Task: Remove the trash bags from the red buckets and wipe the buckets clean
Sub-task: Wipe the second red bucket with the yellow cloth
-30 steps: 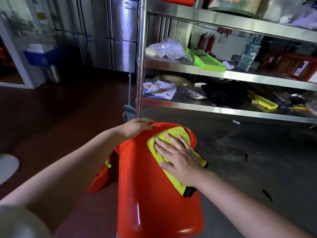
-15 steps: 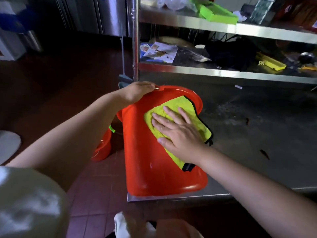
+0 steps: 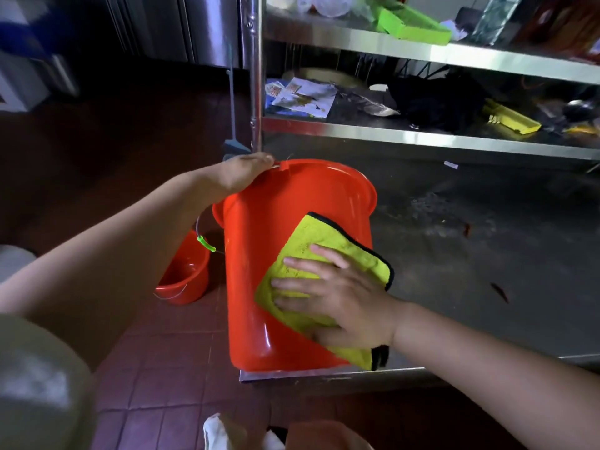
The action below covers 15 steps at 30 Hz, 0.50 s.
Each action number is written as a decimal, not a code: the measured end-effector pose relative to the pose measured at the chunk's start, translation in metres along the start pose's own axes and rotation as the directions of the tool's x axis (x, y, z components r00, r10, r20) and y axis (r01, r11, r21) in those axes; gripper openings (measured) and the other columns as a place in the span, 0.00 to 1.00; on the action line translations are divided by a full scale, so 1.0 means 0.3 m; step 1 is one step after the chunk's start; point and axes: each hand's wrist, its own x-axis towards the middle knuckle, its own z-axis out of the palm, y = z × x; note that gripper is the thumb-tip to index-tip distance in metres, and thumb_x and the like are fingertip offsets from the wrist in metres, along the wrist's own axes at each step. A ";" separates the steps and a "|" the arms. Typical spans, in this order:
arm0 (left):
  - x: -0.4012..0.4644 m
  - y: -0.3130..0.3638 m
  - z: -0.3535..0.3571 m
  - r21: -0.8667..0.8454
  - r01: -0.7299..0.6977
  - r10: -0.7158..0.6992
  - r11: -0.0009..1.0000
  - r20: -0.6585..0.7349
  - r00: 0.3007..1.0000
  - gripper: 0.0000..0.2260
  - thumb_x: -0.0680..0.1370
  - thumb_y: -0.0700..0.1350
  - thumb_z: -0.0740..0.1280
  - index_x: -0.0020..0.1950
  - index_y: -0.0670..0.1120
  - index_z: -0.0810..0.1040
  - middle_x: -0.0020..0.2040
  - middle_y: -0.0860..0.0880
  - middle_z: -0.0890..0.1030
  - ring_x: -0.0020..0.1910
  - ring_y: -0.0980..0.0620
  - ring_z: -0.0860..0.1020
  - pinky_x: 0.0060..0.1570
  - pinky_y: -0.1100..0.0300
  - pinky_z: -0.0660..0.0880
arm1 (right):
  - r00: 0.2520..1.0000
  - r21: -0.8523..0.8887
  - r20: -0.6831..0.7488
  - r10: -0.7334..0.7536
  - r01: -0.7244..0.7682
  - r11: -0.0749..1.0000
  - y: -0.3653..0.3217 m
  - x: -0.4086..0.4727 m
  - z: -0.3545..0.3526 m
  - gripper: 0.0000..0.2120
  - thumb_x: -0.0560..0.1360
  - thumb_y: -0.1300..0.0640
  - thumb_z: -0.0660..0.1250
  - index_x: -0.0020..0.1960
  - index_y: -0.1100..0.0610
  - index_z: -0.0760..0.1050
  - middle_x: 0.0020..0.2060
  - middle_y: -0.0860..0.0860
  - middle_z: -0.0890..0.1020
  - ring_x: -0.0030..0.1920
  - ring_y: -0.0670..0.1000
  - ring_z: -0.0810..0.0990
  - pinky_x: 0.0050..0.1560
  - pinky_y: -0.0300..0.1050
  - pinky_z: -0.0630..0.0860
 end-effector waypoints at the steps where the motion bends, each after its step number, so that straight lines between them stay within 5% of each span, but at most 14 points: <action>1: -0.001 -0.006 -0.003 -0.010 0.001 -0.001 1.000 -0.002 1.000 0.17 0.82 0.51 0.54 0.66 0.46 0.73 0.66 0.47 0.74 0.64 0.52 0.73 0.69 0.54 0.65 | 0.999 -0.009 -0.015 0.037 -0.037 0.999 0.028 0.033 -0.006 0.23 0.75 0.42 0.57 0.69 0.45 0.70 0.71 0.44 0.68 0.76 0.52 0.56 0.74 0.59 0.47; 6: -0.006 -0.026 -0.014 -0.092 -0.002 -0.001 0.996 -0.034 0.999 0.11 0.82 0.49 0.56 0.55 0.49 0.76 0.59 0.46 0.78 0.58 0.52 0.76 0.64 0.56 0.70 | 0.937 0.034 -0.110 0.331 -0.329 0.944 0.184 0.174 -0.041 0.23 0.76 0.43 0.57 0.71 0.45 0.67 0.72 0.43 0.65 0.76 0.50 0.54 0.74 0.56 0.47; 12: -0.021 -0.047 -0.011 -0.114 0.008 -0.016 0.993 -0.065 0.998 0.22 0.80 0.56 0.58 0.70 0.46 0.70 0.64 0.54 0.70 0.64 0.57 0.69 0.63 0.63 0.64 | 0.835 0.071 -0.127 0.535 -0.530 0.845 0.205 0.211 -0.041 0.26 0.77 0.40 0.53 0.74 0.43 0.60 0.75 0.40 0.56 0.76 0.46 0.45 0.75 0.54 0.44; 15: -0.042 -0.064 0.020 -0.119 -0.031 0.014 0.992 -0.137 0.990 0.21 0.79 0.55 0.60 0.68 0.45 0.71 0.58 0.56 0.72 0.59 0.58 0.72 0.52 0.70 0.68 | 0.838 0.054 -0.141 0.527 -0.526 0.849 0.113 0.155 -0.019 0.28 0.76 0.38 0.50 0.74 0.43 0.60 0.76 0.41 0.56 0.77 0.48 0.45 0.75 0.56 0.43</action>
